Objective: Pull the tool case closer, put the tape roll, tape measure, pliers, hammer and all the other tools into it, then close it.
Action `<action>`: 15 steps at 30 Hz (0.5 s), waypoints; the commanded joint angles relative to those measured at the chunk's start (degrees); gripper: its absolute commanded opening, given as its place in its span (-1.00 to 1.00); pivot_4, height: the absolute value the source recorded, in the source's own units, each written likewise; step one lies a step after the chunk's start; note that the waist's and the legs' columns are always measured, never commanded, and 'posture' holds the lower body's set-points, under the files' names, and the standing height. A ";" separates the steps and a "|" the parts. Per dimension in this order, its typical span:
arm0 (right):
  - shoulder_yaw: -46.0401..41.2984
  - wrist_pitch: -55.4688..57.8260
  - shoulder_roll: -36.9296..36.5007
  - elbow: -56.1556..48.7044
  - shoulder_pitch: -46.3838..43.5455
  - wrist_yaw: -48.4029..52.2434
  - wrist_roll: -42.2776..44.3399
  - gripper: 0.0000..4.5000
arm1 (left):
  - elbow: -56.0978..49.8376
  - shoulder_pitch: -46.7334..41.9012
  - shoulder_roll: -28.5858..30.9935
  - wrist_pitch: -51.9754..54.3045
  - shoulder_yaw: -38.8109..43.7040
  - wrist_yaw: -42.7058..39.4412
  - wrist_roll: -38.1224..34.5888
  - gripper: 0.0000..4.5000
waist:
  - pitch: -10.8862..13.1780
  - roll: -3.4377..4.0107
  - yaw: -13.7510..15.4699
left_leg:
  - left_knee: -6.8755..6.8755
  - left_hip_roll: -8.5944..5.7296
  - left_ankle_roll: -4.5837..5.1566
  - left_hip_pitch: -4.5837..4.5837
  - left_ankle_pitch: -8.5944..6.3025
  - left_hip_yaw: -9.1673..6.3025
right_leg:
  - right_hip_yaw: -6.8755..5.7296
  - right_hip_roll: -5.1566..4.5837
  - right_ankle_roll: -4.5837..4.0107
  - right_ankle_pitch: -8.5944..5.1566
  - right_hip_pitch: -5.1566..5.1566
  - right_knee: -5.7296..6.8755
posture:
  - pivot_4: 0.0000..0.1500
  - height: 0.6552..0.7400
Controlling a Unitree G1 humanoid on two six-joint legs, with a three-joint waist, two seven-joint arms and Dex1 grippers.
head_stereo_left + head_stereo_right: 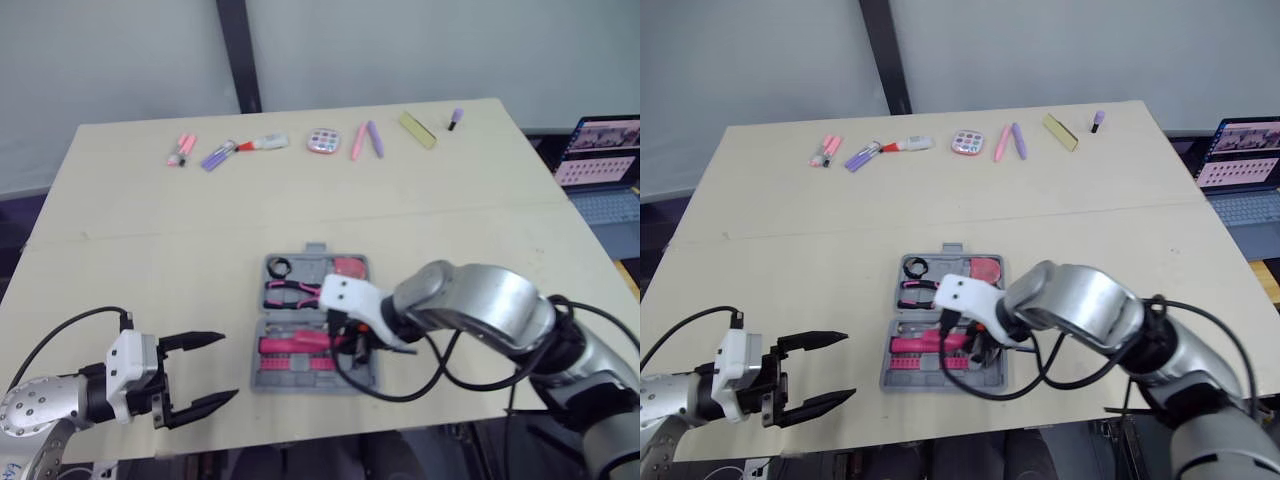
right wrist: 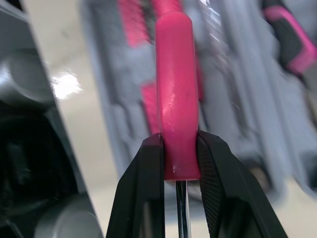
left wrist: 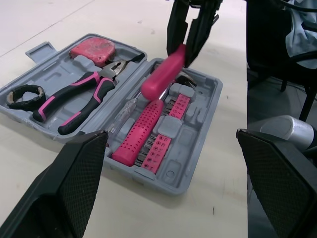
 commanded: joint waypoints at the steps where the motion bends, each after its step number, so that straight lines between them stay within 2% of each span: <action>1: 1.44 -0.15 1.69 0.07 -0.70 -1.05 -0.76 -0.82 | -0.29 0.58 1.19 0.19 2.29 -0.59 -0.44 1.00 | -0.01 -0.02 0.03 | 0.02 0.00 0.00 0.00 0.00 0.00 | 0.00 -0.01 0.00 0.00 0.00 0.00 | 1.00 1.00; 15: 9.36 -5.45 7.77 7.27 -2.69 0.43 -4.12 -0.82 | -2.69 8.63 3.82 1.44 8.77 -3.79 -0.09 1.00 | -0.03 -0.06 -0.51 | -0.02 -0.01 -0.01 0.00 0.00 0.00 | -0.04 -0.02 -0.02 -0.01 -0.02 0.01 | 1.00 1.00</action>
